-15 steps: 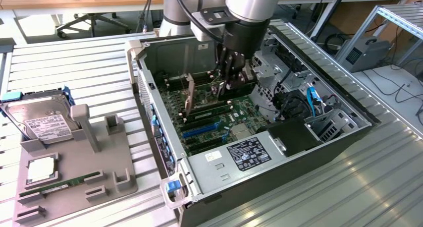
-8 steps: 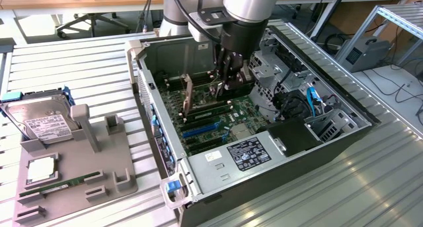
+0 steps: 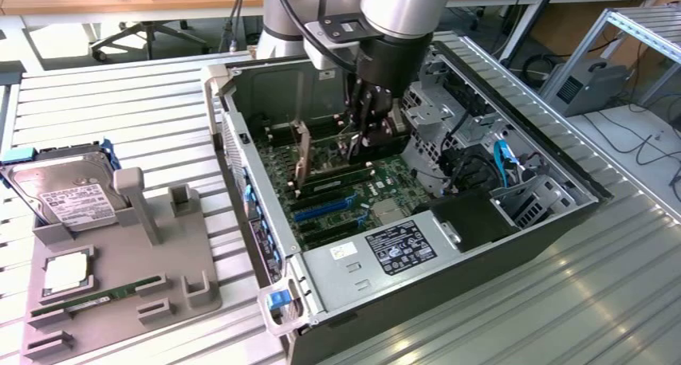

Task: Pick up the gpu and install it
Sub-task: 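Insert the gpu into the slot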

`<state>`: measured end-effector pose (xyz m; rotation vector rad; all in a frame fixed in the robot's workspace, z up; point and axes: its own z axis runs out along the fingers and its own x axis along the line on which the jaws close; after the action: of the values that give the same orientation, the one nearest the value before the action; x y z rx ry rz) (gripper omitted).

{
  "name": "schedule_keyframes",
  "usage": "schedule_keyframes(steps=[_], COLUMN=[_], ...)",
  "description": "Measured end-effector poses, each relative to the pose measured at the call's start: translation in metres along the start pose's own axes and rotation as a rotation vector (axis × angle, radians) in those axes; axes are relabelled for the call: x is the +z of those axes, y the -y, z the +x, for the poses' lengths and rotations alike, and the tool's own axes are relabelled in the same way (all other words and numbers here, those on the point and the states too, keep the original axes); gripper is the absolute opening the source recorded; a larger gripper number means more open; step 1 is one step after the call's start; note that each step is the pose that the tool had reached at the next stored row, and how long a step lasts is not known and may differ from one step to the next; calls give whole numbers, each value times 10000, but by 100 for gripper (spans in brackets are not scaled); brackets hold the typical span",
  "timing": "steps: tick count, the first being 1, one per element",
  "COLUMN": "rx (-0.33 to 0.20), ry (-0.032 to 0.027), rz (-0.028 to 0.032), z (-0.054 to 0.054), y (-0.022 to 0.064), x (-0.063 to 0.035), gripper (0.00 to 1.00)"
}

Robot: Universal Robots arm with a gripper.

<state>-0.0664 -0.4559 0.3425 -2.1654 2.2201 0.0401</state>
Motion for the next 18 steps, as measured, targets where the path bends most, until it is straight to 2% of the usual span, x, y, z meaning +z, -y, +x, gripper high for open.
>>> schedule_keyframes(steps=[18], rx=[1], ry=[0], rz=[0], z=[125], y=[2], x=[-4], gripper=[27])
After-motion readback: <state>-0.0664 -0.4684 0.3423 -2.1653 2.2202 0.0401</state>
